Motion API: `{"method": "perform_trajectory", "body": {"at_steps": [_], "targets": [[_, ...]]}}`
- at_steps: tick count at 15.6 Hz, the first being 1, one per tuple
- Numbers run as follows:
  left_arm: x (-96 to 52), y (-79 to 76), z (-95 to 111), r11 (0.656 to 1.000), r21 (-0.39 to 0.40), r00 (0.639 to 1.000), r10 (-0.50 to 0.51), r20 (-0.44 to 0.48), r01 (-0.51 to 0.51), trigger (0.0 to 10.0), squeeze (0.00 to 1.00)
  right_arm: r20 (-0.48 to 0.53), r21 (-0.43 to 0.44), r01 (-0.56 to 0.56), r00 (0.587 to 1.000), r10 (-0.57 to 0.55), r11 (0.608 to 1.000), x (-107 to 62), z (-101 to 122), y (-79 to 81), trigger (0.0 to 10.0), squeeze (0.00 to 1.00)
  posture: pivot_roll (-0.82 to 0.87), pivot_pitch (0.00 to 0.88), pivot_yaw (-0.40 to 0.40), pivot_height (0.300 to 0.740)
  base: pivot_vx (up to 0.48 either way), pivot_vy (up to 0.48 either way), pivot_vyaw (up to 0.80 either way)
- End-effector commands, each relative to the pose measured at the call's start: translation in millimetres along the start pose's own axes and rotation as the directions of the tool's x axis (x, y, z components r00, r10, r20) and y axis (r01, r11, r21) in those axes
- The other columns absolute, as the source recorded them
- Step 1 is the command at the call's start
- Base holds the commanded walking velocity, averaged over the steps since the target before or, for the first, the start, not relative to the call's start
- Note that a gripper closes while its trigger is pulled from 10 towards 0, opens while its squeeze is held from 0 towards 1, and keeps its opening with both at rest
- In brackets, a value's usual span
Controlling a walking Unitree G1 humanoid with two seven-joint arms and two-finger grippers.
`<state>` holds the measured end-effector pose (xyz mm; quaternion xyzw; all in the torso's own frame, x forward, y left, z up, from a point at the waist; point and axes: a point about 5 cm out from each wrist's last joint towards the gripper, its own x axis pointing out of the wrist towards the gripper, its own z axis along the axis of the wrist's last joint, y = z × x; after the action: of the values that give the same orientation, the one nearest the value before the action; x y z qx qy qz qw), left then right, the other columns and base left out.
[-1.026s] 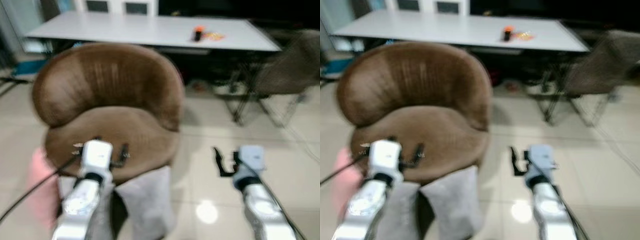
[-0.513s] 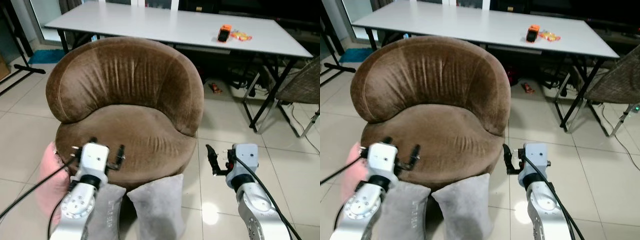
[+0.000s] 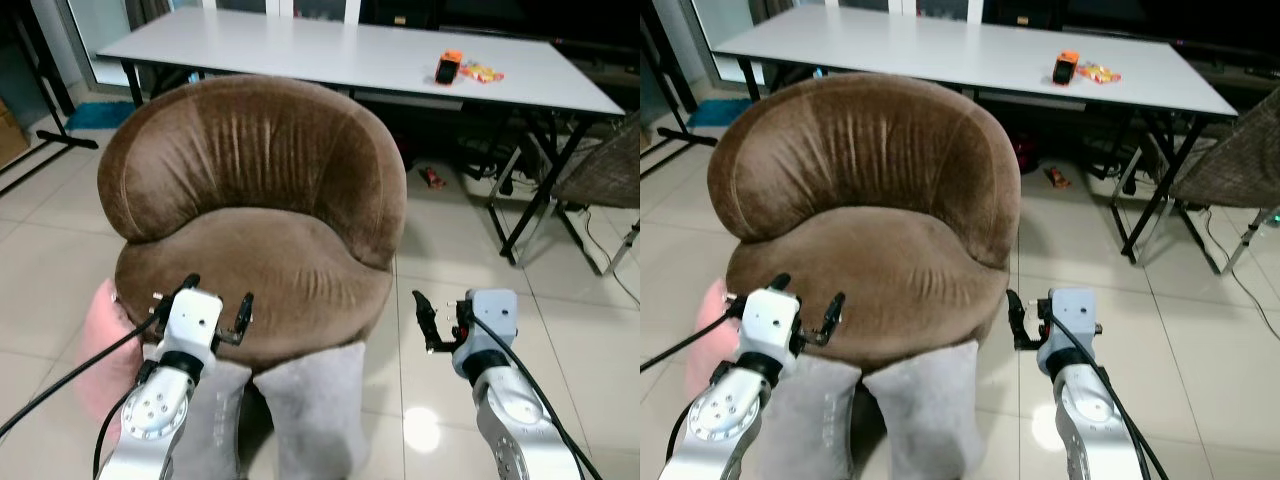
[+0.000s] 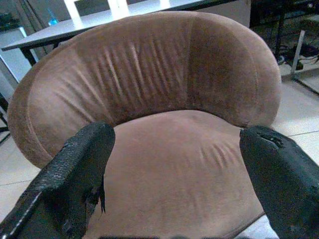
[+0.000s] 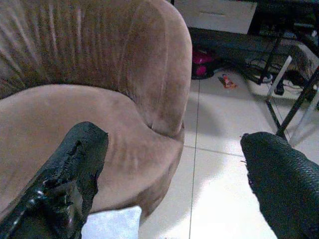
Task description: Move the pillow to the sofa from floor
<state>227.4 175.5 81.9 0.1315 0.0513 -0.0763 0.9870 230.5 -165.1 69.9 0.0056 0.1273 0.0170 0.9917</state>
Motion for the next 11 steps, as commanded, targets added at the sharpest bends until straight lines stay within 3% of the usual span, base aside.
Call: {"method": "perform_trajectory", "body": {"at_steps": [1, 11], "targets": [[1.3, 0.2, -1.5, 1.0, -0.019, 1.0, 0.006, -0.007, -0.006, 10.0, 0.0, 0.0, 0.005, 0.019, 1.0, -0.019, 1.0, 0.3, -0.8, -4.3, 10.0, 0.0, -0.06, 0.0, -0.032, 0.665, 0.0, 0.0, 0.0], [-0.7, -1.3, 1.9, 0.998, -0.049, 0.999, 0.043, 0.019, -0.042, 10.0, 0.0, -0.008, 0.004, 0.0, 1.0, 0.0, 1.0, 2.0, -1.5, -2.4, 10.0, 0.0, -0.05, 0.0, -0.044, 0.595, 0.0, 0.0, 0.0]]}}
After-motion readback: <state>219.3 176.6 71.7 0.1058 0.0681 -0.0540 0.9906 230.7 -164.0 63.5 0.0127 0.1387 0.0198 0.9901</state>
